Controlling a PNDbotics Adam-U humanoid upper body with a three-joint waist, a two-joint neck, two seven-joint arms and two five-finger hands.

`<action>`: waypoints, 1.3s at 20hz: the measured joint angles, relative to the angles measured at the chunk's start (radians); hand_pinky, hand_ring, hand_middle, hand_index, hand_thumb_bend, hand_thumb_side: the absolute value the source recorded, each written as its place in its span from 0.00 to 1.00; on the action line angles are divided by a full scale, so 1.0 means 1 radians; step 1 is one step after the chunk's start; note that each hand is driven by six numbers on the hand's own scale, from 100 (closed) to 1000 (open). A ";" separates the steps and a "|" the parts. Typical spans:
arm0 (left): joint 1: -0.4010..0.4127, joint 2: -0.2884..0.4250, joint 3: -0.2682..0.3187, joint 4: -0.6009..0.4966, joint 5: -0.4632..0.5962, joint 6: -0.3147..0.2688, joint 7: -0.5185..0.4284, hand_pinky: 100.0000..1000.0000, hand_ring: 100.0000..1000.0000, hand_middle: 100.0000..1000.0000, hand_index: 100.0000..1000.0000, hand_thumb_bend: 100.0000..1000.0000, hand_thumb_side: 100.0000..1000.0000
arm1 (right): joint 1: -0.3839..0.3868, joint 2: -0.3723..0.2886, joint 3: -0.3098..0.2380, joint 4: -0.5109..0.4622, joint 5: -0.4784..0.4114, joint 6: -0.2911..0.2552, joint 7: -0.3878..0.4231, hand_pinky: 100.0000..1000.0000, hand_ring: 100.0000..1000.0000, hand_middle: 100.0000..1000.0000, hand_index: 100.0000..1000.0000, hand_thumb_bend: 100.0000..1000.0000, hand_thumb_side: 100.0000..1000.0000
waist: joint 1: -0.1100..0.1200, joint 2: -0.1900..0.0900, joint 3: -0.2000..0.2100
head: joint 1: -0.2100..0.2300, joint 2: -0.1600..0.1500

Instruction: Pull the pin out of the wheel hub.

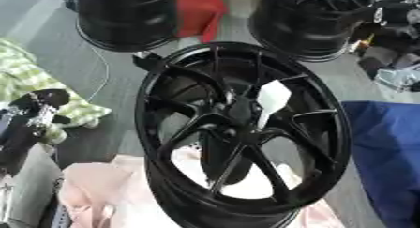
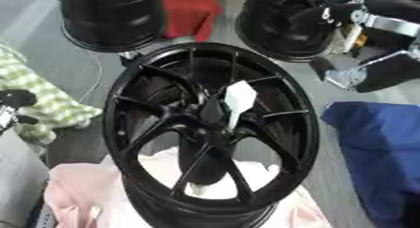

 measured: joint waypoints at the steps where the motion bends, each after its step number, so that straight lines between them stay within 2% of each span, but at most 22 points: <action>1: 0.000 0.000 0.000 0.000 0.000 -0.001 -0.001 0.62 0.81 0.68 0.73 0.00 0.47 | -0.012 0.003 0.009 0.009 0.004 -0.005 0.023 0.70 0.70 0.86 0.95 0.00 0.30 | 0.000 0.001 0.000 | 0.000 0.000; 6: -0.002 0.007 -0.005 0.000 -0.003 -0.001 -0.005 0.62 0.81 0.68 0.73 0.00 0.47 | -0.061 0.028 0.047 0.039 0.031 -0.029 0.107 0.72 0.71 0.88 0.96 0.00 0.30 | -0.004 0.006 0.005 | 0.000 -0.001; 11: -0.002 0.007 -0.005 0.000 -0.004 0.000 -0.006 0.62 0.81 0.68 0.73 0.00 0.47 | -0.095 0.053 0.075 0.059 0.066 -0.051 0.154 0.76 0.78 0.89 0.97 0.00 0.31 | -0.005 0.008 0.006 | -0.002 -0.001; 26: -0.004 0.007 -0.008 0.000 -0.005 -0.004 -0.012 0.62 0.81 0.68 0.73 0.00 0.47 | -0.167 0.144 0.138 0.112 0.159 -0.107 0.211 0.85 0.91 0.90 0.97 0.00 0.32 | 0.002 0.011 0.012 | -0.017 -0.007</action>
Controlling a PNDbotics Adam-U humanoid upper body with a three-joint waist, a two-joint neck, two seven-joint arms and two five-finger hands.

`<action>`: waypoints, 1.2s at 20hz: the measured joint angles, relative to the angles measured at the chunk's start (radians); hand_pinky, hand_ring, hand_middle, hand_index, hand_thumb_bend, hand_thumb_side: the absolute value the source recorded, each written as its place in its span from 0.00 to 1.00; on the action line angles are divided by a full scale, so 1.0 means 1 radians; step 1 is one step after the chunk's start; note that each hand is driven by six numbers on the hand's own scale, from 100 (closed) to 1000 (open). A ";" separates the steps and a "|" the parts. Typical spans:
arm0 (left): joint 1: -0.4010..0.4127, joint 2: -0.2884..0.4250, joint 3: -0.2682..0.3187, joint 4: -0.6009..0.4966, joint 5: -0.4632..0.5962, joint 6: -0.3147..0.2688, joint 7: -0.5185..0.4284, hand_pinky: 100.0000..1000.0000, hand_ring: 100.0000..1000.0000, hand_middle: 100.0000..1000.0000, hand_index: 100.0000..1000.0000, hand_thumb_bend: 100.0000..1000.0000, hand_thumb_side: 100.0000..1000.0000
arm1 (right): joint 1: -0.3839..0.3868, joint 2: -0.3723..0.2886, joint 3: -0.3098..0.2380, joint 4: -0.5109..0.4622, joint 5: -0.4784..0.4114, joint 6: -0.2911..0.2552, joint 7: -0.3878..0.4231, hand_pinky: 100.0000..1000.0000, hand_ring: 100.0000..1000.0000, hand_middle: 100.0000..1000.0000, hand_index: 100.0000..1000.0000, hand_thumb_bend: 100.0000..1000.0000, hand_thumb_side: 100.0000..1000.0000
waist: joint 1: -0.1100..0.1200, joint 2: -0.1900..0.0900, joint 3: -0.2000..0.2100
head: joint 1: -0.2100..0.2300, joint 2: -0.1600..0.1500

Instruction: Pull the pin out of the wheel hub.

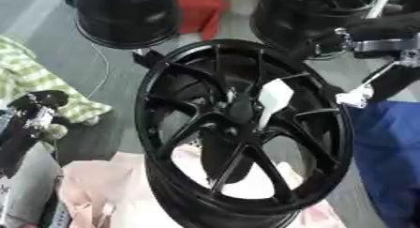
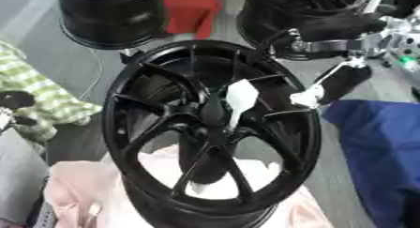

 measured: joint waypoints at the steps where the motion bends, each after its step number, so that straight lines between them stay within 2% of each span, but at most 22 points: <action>1: 0.000 0.000 -0.001 0.000 0.000 0.000 0.000 0.62 0.81 0.68 0.73 0.00 0.47 | -0.003 0.005 0.003 0.001 0.004 -0.003 0.002 0.85 0.91 0.90 0.96 0.00 0.32 | 0.001 0.000 0.000 | -0.001 -0.002; 24: -0.007 0.000 -0.004 0.000 0.000 -0.003 -0.004 0.63 0.82 0.68 0.73 0.00 0.48 | -0.038 0.064 0.046 0.028 0.033 -0.016 0.015 0.85 0.89 0.88 0.95 0.00 0.31 | 0.004 0.004 0.011 | -0.010 -0.002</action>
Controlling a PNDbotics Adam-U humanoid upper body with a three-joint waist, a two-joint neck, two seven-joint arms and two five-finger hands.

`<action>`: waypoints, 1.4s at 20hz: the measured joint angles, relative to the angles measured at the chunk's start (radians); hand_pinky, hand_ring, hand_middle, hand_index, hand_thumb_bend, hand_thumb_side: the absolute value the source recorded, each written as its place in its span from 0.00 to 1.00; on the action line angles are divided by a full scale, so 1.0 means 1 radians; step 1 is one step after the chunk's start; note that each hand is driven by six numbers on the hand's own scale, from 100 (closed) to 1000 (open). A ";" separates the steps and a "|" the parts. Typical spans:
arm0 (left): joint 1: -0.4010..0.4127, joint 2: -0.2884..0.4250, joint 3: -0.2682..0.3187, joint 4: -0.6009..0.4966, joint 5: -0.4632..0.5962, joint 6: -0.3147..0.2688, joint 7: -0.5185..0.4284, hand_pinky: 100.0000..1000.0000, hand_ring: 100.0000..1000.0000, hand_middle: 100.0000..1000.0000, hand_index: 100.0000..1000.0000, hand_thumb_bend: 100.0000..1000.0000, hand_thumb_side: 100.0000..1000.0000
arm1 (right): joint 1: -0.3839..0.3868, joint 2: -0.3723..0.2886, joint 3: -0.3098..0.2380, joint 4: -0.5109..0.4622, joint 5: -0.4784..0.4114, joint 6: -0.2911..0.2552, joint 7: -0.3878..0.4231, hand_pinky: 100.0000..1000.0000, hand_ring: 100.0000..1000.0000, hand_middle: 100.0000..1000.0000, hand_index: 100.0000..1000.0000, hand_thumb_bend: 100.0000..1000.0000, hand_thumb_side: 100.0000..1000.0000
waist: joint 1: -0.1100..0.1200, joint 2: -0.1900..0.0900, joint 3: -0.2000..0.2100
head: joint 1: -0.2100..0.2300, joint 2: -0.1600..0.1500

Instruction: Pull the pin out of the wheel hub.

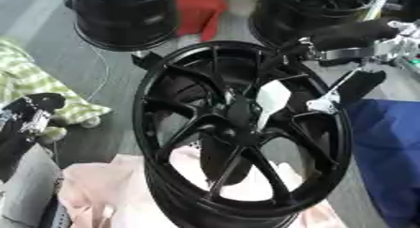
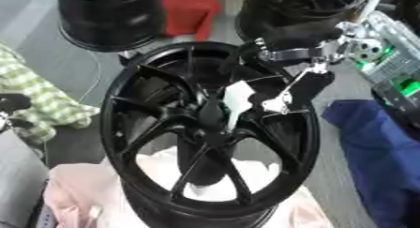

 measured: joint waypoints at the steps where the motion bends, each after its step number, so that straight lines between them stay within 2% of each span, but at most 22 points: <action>1: 0.000 0.000 0.000 0.000 0.000 0.000 0.000 0.63 0.82 0.68 0.73 0.00 0.48 | 0.000 0.002 0.002 0.003 0.000 0.000 0.000 0.85 0.89 0.88 0.95 0.00 0.31 | 0.000 0.000 0.000 | 0.000 0.000; 21: -0.001 0.000 0.000 0.000 0.000 0.002 -0.005 0.63 0.82 0.68 0.73 0.00 0.48 | 0.002 0.039 0.019 0.085 0.044 -0.003 -0.003 0.83 0.87 0.82 0.92 0.00 0.29 | 0.000 0.005 0.007 | -0.004 0.000; 28: -0.006 0.000 0.000 0.000 0.000 0.002 -0.005 0.63 0.82 0.68 0.73 0.00 0.48 | 0.063 0.010 0.015 0.051 0.045 -0.008 -0.008 0.83 0.87 0.81 0.92 0.00 0.28 | -0.001 0.008 0.011 | -0.005 -0.006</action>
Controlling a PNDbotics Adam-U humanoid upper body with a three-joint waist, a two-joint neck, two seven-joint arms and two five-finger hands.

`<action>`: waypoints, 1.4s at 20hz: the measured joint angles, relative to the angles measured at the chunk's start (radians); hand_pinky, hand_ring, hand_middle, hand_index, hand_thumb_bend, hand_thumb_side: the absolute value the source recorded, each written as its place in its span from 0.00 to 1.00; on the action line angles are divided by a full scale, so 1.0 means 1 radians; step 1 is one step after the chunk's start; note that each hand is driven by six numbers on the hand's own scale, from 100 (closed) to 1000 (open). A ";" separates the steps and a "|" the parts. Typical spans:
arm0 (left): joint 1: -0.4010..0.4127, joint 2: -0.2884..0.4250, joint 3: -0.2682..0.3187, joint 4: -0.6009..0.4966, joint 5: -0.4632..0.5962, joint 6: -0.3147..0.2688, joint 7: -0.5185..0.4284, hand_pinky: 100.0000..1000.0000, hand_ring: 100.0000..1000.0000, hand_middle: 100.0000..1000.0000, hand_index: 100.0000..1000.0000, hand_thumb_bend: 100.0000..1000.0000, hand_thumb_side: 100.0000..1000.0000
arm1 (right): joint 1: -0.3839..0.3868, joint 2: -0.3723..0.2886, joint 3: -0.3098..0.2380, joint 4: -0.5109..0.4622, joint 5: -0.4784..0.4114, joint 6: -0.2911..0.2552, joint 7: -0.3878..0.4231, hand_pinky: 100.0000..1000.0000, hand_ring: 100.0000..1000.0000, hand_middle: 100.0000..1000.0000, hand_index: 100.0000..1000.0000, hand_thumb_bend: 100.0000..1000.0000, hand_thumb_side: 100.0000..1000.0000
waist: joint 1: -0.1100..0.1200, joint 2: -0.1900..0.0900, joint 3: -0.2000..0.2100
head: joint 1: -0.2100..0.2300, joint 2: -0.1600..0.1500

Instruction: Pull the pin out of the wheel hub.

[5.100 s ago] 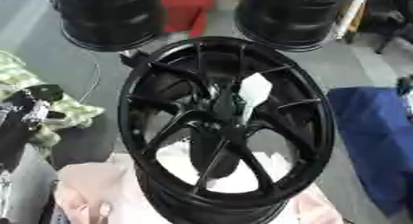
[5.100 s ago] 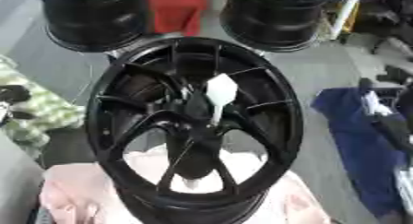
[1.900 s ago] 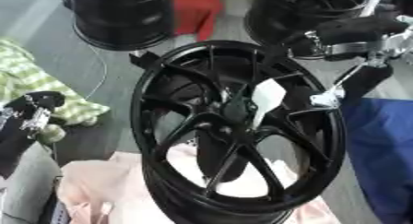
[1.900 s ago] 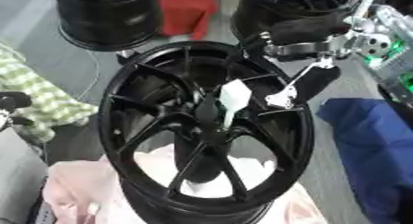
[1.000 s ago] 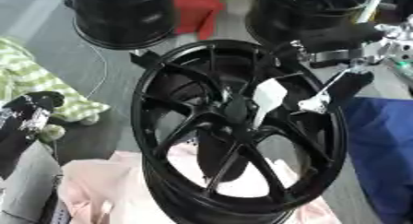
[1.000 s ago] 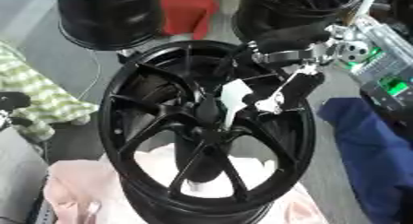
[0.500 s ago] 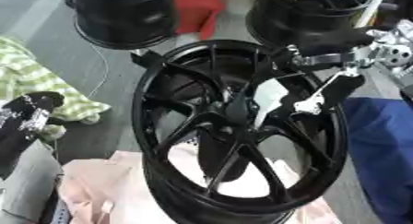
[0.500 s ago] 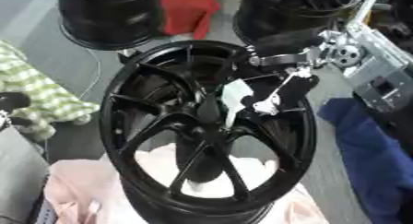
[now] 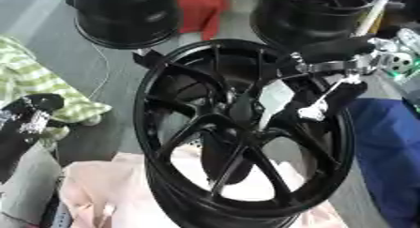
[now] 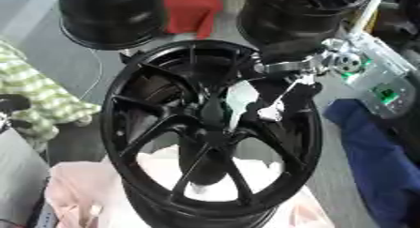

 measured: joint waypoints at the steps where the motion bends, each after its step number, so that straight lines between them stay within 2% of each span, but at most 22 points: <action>1: -0.001 0.000 0.000 0.000 0.000 0.000 0.000 0.63 0.82 0.68 0.73 0.00 0.48 | 0.005 -0.002 -0.002 -0.005 0.000 0.000 0.000 0.83 0.87 0.81 0.92 0.00 0.29 | -0.001 0.000 0.001 | 0.000 -0.001; 15: -0.003 0.000 0.000 0.000 0.000 -0.001 -0.001 0.63 0.82 0.68 0.72 0.00 0.48 | 0.011 -0.007 -0.012 -0.009 0.021 -0.001 -0.001 0.80 0.83 0.75 0.91 0.00 0.27 | -0.001 0.004 0.003 | -0.003 -0.002; 28: -0.010 0.000 0.000 0.000 0.000 -0.001 -0.001 0.63 0.82 0.68 0.72 0.00 0.48 | 0.003 0.010 -0.015 0.055 0.063 -0.023 -0.027 0.79 0.81 0.73 0.91 0.00 0.27 | -0.002 0.009 0.012 | -0.005 -0.010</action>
